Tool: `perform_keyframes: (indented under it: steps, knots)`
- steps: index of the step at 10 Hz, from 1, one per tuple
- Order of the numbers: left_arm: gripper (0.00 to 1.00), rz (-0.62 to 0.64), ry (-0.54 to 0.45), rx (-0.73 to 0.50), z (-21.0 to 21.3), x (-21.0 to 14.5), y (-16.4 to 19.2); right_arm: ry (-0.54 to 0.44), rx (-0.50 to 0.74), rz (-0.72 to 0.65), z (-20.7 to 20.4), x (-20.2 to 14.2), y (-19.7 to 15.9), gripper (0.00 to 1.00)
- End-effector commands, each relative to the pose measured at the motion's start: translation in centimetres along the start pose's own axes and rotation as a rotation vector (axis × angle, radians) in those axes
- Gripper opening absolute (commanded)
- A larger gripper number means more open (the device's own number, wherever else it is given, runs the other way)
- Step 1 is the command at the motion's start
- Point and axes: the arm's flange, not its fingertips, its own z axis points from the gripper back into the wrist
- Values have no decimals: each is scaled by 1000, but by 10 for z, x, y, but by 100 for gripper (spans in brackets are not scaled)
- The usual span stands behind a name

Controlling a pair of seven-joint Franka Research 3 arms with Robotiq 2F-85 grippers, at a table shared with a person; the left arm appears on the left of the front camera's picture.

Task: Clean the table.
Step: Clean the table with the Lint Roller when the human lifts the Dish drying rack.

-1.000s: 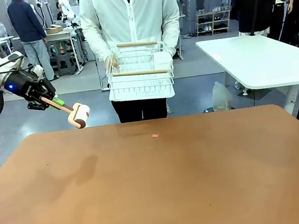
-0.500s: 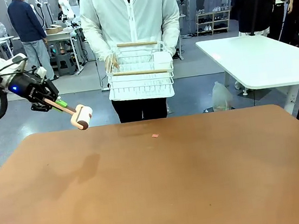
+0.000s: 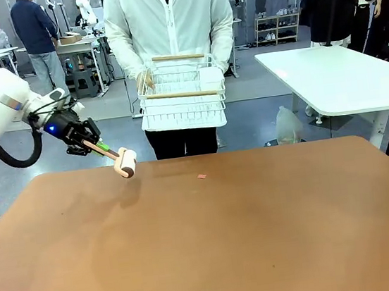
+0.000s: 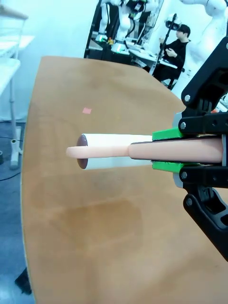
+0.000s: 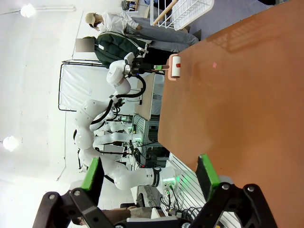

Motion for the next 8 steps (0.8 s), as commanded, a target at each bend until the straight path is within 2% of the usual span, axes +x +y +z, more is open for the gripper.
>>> perform_keyframes:
  steps: [1,5,8]
  knots:
    - [21,2,-6,14,3,7,-4,-6,15,1,0,1,5,100]
    - [21,49,37,43,-18,9,10,-6,15,1,0,1,5,100]
    - [21,74,71,44,-57,5,24,-6,15,1,0,1,5,100]
